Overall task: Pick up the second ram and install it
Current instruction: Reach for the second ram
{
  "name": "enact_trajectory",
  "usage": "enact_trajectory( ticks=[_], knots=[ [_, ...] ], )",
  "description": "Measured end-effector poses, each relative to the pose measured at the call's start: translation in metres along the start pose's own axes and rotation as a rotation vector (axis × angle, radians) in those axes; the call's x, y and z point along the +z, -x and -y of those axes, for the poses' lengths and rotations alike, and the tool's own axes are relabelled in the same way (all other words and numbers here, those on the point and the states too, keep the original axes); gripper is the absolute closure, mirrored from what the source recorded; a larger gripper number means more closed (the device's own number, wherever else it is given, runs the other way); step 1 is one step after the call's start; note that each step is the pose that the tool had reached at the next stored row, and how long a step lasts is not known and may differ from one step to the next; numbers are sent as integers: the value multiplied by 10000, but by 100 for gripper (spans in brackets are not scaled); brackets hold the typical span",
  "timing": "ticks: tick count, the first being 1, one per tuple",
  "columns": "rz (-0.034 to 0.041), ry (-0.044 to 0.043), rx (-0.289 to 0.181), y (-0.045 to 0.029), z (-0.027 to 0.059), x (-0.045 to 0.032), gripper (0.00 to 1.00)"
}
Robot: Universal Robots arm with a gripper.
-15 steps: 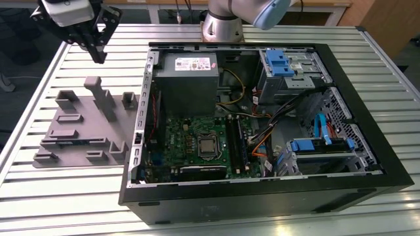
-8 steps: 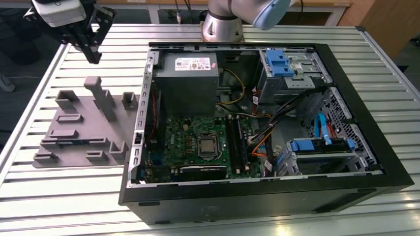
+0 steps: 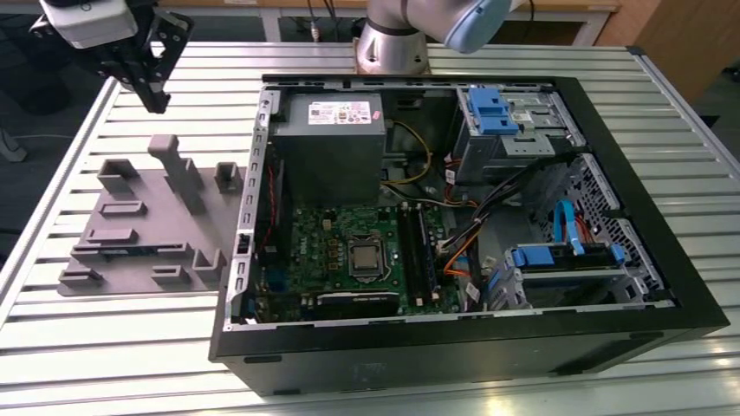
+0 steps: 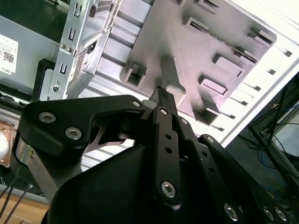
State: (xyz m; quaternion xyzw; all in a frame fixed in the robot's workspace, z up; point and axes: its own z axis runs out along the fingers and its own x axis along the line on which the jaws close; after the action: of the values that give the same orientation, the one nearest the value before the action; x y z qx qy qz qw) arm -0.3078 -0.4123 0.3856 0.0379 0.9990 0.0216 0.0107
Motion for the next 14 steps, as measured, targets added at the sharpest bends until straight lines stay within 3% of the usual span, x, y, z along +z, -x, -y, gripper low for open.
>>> enact_trajectory(
  ticks=[14],
  knots=[
    [-2, 0, -1, -153, 18, 4, 89]
  ],
)
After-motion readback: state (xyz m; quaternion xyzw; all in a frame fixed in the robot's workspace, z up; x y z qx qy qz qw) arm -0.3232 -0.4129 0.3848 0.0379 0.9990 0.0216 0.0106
